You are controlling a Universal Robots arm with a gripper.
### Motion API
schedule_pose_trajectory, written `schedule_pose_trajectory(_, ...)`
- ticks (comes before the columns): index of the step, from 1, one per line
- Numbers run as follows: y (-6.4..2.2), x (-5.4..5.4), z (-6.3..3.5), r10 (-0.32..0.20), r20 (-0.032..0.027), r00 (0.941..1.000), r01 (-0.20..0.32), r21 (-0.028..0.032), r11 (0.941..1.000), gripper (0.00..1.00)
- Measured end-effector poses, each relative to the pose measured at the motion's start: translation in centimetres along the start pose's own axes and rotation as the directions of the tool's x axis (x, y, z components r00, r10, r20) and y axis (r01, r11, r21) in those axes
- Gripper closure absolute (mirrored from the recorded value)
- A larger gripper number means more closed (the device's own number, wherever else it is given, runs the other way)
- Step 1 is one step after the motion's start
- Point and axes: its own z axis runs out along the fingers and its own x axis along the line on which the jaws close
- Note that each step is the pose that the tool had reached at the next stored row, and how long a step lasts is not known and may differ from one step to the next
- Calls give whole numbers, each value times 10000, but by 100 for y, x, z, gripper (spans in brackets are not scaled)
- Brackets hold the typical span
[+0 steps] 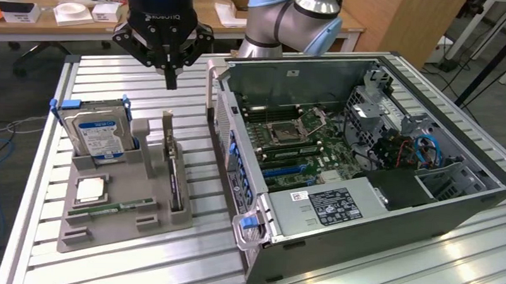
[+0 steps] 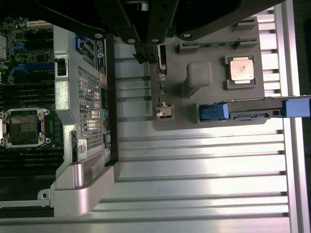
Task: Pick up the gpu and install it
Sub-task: 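Pick up the gpu and move the gpu toward the slot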
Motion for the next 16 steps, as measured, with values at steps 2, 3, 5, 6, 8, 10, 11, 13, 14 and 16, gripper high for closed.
schedule_pose_trajectory(2,0,0,0,0,2,10000,0,0,10000,83)
schedule_pose_trajectory(3,0,0,0,-1,3,10000,1,0,10000,83)
schedule_pose_trajectory(5,0,0,-1,0,4,10000,0,0,10000,77)
schedule_pose_trajectory(6,0,0,0,0,6,10000,0,0,10000,71)
schedule_pose_trajectory(8,0,0,0,0,8,10000,0,-1,10000,65)
schedule_pose_trajectory(10,0,0,0,0,10,10000,0,0,10000,59)
schedule_pose_trajectory(11,0,0,0,0,11,10000,0,-1,10000,53)
schedule_pose_trajectory(13,0,0,-1,-1,13,10000,1,0,10000,53)
schedule_pose_trajectory(14,0,0,0,0,14,10000,0,-1,10000,53)
schedule_pose_trajectory(16,0,0,0,0,17,10000,0,-1,10000,53)
